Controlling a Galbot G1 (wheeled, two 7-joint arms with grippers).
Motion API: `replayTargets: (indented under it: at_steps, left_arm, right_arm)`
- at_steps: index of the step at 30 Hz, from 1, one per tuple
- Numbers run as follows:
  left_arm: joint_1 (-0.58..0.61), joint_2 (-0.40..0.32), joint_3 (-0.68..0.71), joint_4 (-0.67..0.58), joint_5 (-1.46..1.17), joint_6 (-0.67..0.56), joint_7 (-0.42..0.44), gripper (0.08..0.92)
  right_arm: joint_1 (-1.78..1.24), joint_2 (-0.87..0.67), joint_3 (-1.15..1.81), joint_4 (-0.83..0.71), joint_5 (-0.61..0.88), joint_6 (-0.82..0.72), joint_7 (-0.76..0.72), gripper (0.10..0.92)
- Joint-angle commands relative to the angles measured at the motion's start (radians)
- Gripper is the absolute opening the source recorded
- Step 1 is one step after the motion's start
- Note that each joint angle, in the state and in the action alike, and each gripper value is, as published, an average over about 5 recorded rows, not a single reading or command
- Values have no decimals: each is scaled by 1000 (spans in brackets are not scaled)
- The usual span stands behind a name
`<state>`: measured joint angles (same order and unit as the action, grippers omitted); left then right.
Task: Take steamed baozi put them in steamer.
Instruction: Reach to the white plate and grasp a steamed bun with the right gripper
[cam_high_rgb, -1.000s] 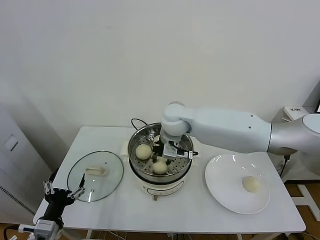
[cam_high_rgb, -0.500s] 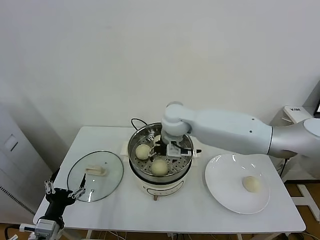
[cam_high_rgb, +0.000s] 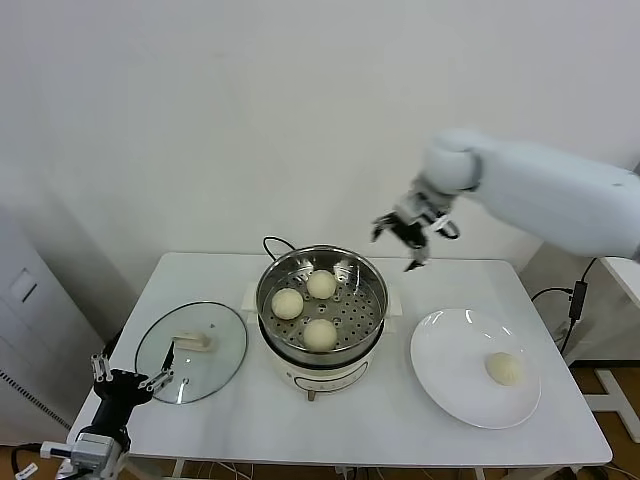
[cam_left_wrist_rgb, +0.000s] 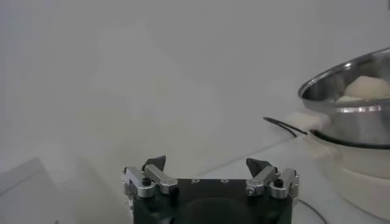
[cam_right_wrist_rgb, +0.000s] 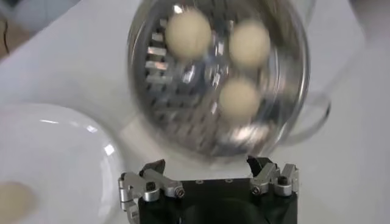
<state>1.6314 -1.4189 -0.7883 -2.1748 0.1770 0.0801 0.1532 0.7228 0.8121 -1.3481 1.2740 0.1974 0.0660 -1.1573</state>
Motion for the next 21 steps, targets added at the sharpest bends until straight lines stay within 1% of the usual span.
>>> replayTargets:
  at_steps: [1, 6, 9, 15, 21]
  left_arm:
    - [-5, -1, 11, -3, 6, 1, -1, 823]
    - [-1, 3, 14, -8, 12, 1, -1, 823]
    - [-2, 4, 15, -9, 16, 2, -1, 823]
    - [4, 3, 16, -9, 22, 0, -1, 823]
    - [8, 5, 8, -8, 23, 0, -3, 823]
  right_arm:
    - [-227, -331, 38, -92, -59, -147, 0, 823]
    - [-488, -370, 220, -94, -122, -146, 33, 823]
    - [-567, -373, 271, -87, -141, -141, 52, 823]
    - [-675, -341, 358, -93, -169, -137, 92, 823]
    - [-699, -303, 369, -111, -186, -150, 101, 823]
